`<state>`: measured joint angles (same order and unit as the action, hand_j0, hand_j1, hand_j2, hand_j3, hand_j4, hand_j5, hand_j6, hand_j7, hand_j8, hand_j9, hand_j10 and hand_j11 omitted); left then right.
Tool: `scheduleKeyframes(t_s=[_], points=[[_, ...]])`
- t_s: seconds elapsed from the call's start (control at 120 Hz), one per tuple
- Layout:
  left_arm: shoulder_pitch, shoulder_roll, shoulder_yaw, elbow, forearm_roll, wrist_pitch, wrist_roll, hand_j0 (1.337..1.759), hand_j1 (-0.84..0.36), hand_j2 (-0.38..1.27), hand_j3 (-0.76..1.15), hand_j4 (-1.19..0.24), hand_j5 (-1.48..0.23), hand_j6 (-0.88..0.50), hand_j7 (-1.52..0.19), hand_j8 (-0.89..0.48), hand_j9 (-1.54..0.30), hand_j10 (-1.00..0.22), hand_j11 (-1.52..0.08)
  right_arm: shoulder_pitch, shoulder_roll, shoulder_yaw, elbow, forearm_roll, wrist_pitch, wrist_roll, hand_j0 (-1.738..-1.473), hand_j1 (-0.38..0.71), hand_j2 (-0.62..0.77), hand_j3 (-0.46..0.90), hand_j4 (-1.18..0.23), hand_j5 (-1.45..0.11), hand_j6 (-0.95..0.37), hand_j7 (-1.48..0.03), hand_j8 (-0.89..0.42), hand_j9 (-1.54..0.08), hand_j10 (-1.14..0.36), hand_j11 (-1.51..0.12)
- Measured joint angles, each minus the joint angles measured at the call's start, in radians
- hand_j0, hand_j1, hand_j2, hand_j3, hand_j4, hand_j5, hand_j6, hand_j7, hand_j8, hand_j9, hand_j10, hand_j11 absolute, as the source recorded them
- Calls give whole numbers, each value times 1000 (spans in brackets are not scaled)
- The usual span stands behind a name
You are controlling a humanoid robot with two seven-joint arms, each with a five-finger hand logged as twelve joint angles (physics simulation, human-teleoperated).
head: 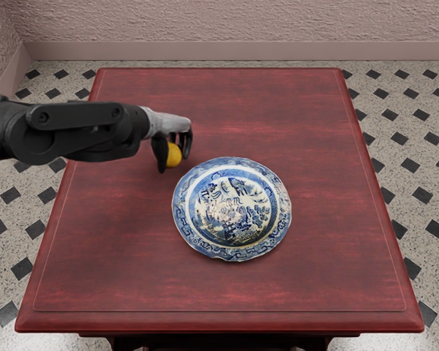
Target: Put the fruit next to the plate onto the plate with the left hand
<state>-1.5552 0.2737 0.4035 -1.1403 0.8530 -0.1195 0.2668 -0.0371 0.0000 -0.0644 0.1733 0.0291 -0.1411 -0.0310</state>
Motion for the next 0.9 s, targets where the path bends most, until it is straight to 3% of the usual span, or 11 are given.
scheduleKeyframes(t_s=[0.208,0.4,0.692,0.9], points=[[-80,36,-1,-116,-104,-1,0,1654,-348,462,0,-718,-942,-471,-940,-447,-957,-603,-962,0,0,0,0,0,0,0,-1658,-314,-6,0,-30,-38,-30,-38,-30,-38,-29,-38],[-124,36,-1,-180,-168,-2,0,1653,-352,478,0,-705,-961,-458,-953,-439,-959,-603,-964,0,0,0,0,0,0,0,-1658,-314,-6,0,-30,-38,-30,-38,-30,-38,-29,-38],[-128,-20,0,-248,-209,-1,2,1654,-303,413,0,-703,-950,-491,-948,-468,-950,-636,-953,0,0,0,0,0,0,0,-1658,-314,-6,0,-30,-38,-30,-38,-30,-38,-29,-38],[-107,-76,2,-248,-213,0,2,1654,-285,388,0,-693,-939,-505,-937,-483,-937,-652,-938,0,0,0,0,0,0,0,-1658,-314,-6,0,-30,-38,-30,-38,-30,-38,-29,-38]])
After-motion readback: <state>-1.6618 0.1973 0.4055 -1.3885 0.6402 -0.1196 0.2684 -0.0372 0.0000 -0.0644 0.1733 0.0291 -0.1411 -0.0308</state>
